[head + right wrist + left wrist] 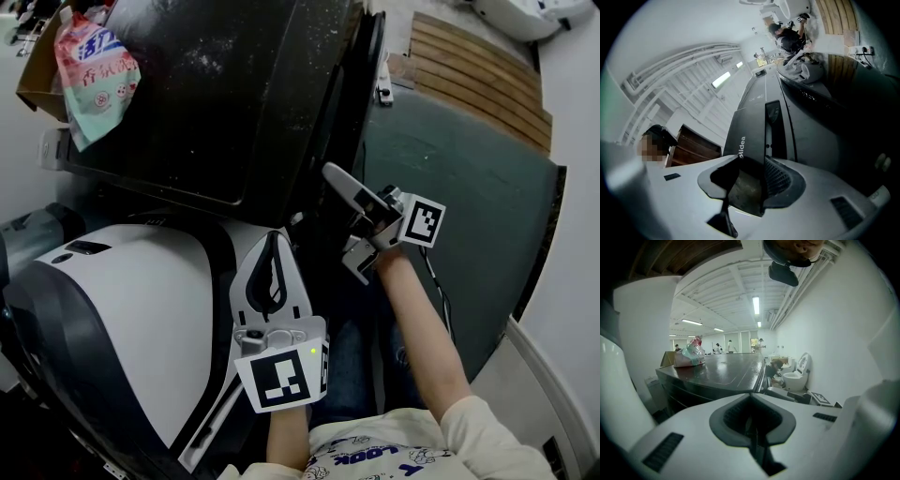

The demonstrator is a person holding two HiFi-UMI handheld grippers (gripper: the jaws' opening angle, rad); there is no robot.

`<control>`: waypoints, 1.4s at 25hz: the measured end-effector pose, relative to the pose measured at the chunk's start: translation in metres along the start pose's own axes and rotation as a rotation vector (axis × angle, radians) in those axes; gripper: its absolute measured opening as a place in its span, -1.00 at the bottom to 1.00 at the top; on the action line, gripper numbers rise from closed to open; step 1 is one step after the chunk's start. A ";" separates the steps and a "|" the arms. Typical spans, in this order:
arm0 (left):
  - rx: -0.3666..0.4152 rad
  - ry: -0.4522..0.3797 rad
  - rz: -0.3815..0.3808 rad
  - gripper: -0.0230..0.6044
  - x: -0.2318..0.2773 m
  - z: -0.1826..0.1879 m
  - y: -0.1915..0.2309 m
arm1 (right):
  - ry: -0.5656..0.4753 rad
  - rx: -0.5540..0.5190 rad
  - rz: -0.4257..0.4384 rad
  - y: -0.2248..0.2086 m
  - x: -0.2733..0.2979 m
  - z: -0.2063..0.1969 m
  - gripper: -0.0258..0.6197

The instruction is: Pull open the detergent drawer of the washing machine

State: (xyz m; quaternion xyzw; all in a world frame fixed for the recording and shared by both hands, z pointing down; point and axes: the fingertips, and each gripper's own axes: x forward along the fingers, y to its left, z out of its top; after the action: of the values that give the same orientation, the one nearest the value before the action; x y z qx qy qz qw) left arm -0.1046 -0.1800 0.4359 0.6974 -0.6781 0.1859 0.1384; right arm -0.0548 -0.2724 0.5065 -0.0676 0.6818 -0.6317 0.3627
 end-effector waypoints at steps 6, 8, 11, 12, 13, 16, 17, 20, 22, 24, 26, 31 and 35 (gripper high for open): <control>-0.006 -0.003 0.003 -0.88 -0.002 0.001 -0.001 | 0.001 0.006 0.006 0.002 -0.006 0.002 -0.39; -0.007 -0.004 0.001 -0.88 -0.002 0.001 -0.003 | -0.003 0.006 0.006 0.002 -0.008 0.003 -0.40; -0.003 -0.007 -0.002 -0.88 -0.002 0.002 -0.006 | -0.004 0.010 0.006 0.003 -0.011 0.004 -0.41; -0.003 -0.009 -0.002 -0.88 -0.002 0.002 -0.007 | -0.005 0.011 0.007 0.003 -0.013 0.004 -0.41; -0.003 -0.010 -0.003 -0.88 -0.002 0.003 -0.008 | -0.007 0.011 0.008 0.004 -0.015 0.005 -0.41; 0.000 -0.016 -0.008 -0.88 -0.002 0.005 -0.011 | -0.016 0.012 0.013 0.005 -0.020 0.007 -0.42; 0.001 -0.017 -0.010 -0.88 -0.002 0.005 -0.012 | -0.017 0.011 0.014 0.005 -0.021 0.007 -0.43; 0.006 -0.014 -0.015 -0.88 -0.002 0.004 -0.016 | -0.012 0.008 0.016 0.007 -0.024 0.008 -0.44; 0.005 -0.013 -0.017 -0.88 -0.002 0.004 -0.019 | -0.008 0.007 0.018 0.008 -0.027 0.010 -0.44; 0.006 -0.013 -0.021 -0.88 -0.001 0.003 -0.021 | -0.009 0.005 0.019 0.010 -0.031 0.011 -0.44; 0.007 -0.013 -0.027 -0.88 0.000 0.003 -0.024 | -0.009 0.000 0.018 0.011 -0.034 0.013 -0.45; 0.007 -0.021 -0.039 -0.88 0.000 0.006 -0.032 | -0.014 -0.006 0.017 0.013 -0.039 0.014 -0.45; 0.013 -0.025 -0.044 -0.88 -0.001 0.008 -0.035 | -0.019 -0.011 0.019 0.015 -0.044 0.016 -0.46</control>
State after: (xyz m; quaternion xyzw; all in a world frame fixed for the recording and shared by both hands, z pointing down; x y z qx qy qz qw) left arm -0.0694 -0.1814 0.4310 0.7153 -0.6630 0.1786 0.1295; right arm -0.0078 -0.2585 0.5116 -0.0690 0.6823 -0.6240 0.3745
